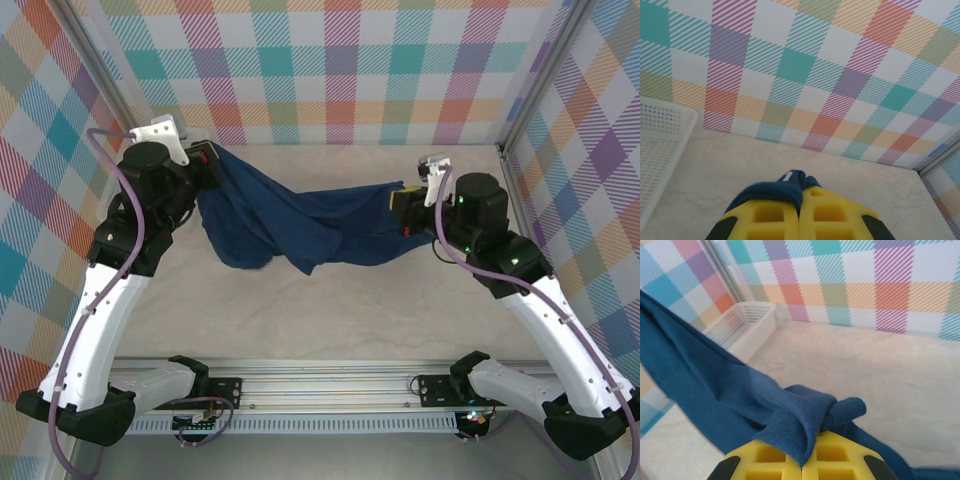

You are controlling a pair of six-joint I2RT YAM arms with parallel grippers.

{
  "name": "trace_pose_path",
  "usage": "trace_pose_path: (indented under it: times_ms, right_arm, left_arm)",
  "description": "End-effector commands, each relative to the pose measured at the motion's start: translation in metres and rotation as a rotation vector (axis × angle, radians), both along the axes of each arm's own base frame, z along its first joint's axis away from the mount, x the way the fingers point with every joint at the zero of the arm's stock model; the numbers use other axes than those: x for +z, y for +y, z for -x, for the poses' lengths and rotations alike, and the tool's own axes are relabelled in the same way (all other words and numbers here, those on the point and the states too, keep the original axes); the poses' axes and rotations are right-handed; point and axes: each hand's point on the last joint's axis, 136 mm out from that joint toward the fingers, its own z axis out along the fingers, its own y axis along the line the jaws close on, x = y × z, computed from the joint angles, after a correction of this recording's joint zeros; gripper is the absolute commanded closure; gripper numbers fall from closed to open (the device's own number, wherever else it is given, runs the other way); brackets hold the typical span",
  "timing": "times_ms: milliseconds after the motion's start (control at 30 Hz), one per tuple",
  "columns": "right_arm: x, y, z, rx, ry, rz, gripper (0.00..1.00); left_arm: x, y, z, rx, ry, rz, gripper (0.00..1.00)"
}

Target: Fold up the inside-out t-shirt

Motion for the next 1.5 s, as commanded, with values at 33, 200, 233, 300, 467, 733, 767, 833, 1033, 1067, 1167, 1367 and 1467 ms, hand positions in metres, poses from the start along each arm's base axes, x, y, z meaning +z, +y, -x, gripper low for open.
trace_pose_path:
  times_ms: [33,200,233,300,467,733,767,833,1033,1067,1167,1367,1467]
  right_arm:
    - [-0.004,-0.031,-0.012,-0.086,0.017,0.146,1.00]
    - [0.013,-0.054,-0.020,-0.175,-0.002,0.195,1.00]
    - [0.015,-0.058,-0.019,-0.193,-0.009,0.210,1.00]
    - [0.016,-0.069,-0.020,-0.238,-0.007,0.242,1.00]
    - [-0.003,-0.046,-0.023,-0.142,0.077,0.190,1.00]
    - [-0.101,0.070,-0.045,0.131,0.446,-0.107,1.00]
    - [-0.114,0.089,-0.042,0.160,0.480,-0.110,1.00]
    - [-0.131,0.116,-0.035,0.204,0.534,-0.121,1.00]
    - [-0.159,0.154,-0.027,0.310,0.679,-0.258,0.96]
    - [-0.159,0.160,-0.023,0.355,0.704,-0.268,0.87]
    - [-0.161,0.141,-0.017,0.372,0.715,-0.173,0.63]
    - [-0.184,0.017,-0.029,0.027,0.625,0.027,0.42]
    - [-0.212,-0.048,-0.046,-0.198,0.643,0.089,0.40]
  left_arm:
    - [-0.024,-0.001,-0.022,0.028,0.053,-0.038,1.00]
    - [-0.052,0.006,-0.027,0.061,0.132,-0.088,1.00]
    - [-0.056,0.011,-0.026,0.082,0.140,-0.096,1.00]
    - [-0.064,0.028,-0.025,0.146,0.152,-0.115,1.00]
    - [-0.122,0.054,-0.048,0.256,0.274,-0.182,1.00]
    - [-0.236,0.070,-0.091,0.349,0.629,-0.380,0.29]
    - [-0.237,0.064,-0.084,0.324,0.620,-0.345,0.26]
    - [-0.238,0.042,-0.064,0.229,0.580,-0.219,0.22]
    - [-0.247,-0.058,0.015,-0.154,0.470,0.215,0.18]
    - [-0.253,-0.070,0.028,-0.191,0.467,0.239,0.17]
    - [-0.276,-0.095,0.054,-0.265,0.500,0.276,0.17]
    - [-0.297,-0.179,0.082,-0.418,0.563,0.202,0.15]
    - [-0.324,-0.220,0.096,-0.431,0.661,0.134,0.21]
